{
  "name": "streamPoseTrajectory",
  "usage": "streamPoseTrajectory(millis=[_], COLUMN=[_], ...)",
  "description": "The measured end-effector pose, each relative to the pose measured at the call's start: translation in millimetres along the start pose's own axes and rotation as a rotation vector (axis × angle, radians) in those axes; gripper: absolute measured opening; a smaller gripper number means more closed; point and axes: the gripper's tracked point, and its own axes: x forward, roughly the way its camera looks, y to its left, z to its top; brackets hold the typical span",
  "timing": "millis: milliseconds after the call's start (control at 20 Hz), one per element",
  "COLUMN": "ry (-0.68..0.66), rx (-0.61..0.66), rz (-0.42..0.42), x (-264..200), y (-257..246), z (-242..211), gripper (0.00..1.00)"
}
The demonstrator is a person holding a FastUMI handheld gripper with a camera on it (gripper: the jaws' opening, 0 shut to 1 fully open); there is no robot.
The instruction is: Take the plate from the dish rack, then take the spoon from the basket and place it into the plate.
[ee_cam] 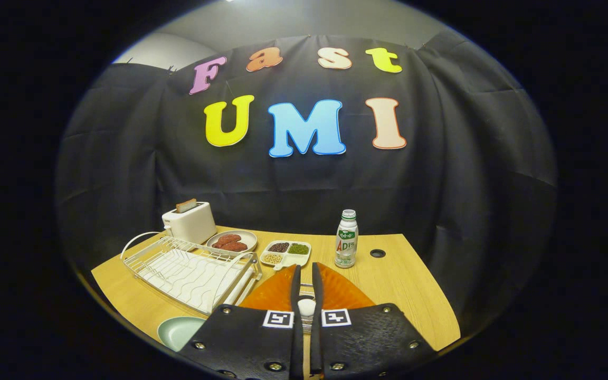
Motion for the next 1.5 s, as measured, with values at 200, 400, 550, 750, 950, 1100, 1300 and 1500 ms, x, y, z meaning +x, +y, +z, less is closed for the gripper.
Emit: streamPoseTrajectory(millis=[200,400,550,750,950,1100,1300,1500], ry=[0.008,0.024,0.054,0.108,0.131,0.159,0.219,0.277], rx=[-0.03,-0.047,-0.056,-0.073,-0.121,-0.13,-0.152,-0.154], rz=[0.023,0.039,0.049,0.128,0.199,0.262,0.329,0.377], x=[-30.7,-44.1,-45.1,-46.4,-42.6,-38.5,-33.6,-26.4], y=[23.1,36.5,44.0,76.3,106.6,130.3,159.5,181.4], z=[8.0,9.3,4.6,-12.2,-21.8,-34.4,-61.3,-82.0], gripper=[0.05,0.05,0.05,0.05,0.05,0.05,0.05,0.05])
